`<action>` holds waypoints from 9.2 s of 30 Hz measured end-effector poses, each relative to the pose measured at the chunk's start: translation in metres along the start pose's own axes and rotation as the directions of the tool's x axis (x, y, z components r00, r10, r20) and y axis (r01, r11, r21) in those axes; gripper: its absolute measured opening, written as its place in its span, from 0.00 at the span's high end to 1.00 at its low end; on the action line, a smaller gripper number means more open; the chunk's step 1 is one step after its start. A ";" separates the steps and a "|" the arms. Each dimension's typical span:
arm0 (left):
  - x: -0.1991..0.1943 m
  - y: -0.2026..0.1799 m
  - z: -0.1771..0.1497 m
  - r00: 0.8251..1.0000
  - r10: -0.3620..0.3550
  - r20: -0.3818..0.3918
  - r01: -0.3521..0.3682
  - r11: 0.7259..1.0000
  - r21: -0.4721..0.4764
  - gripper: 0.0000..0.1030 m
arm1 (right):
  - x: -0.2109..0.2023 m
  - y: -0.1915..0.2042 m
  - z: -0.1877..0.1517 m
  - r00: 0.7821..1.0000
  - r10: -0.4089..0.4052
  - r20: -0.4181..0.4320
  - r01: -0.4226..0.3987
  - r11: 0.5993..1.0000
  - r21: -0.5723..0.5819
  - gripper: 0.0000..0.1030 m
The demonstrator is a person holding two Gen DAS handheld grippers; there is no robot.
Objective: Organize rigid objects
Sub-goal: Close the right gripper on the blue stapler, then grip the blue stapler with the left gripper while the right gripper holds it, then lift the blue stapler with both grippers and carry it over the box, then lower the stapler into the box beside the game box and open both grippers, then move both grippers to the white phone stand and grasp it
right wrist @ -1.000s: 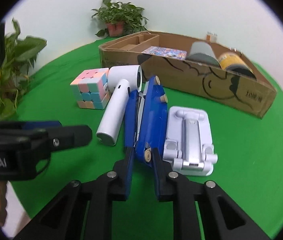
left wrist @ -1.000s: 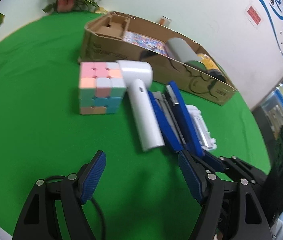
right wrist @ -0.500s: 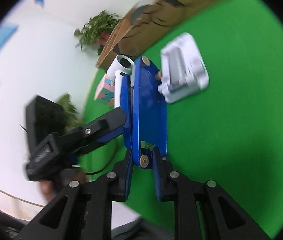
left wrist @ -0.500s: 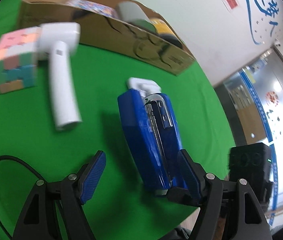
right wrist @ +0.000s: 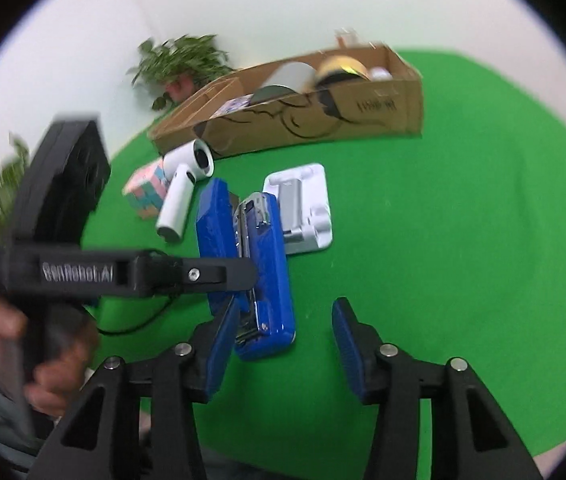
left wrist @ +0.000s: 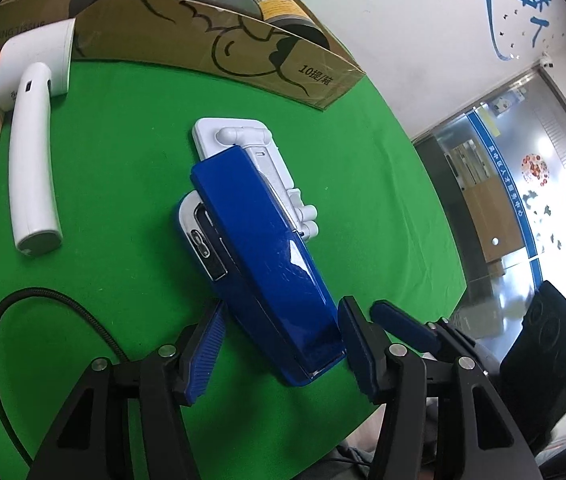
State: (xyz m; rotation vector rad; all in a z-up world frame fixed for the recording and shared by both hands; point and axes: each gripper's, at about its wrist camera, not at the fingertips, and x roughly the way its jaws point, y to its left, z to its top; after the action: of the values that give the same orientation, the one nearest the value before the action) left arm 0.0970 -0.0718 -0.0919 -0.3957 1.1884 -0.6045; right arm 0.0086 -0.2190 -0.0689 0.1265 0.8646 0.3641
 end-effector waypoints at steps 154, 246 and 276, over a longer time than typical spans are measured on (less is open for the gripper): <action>-0.073 0.161 0.275 0.999 0.018 0.037 -0.012 0.987 -0.159 0.60 | 0.204 0.079 0.253 0.964 0.251 -0.088 -0.236 0.960 0.150 0.73; -0.063 0.028 0.006 0.904 0.300 0.304 -0.312 0.950 -0.010 0.01 | 0.083 0.009 0.048 0.996 -0.075 -0.057 0.063 0.982 -0.178 0.44; -0.032 0.028 -0.007 0.997 -0.002 0.079 0.004 1.000 -0.019 0.70 | 0.057 0.027 0.032 0.950 0.293 -0.103 -0.286 0.955 0.082 0.45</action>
State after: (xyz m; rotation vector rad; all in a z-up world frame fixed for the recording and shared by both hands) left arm 0.0885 -0.0295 -0.0868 -0.4337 1.1190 -0.5756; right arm 0.0600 -0.1724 -0.0823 0.2988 0.9744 0.6226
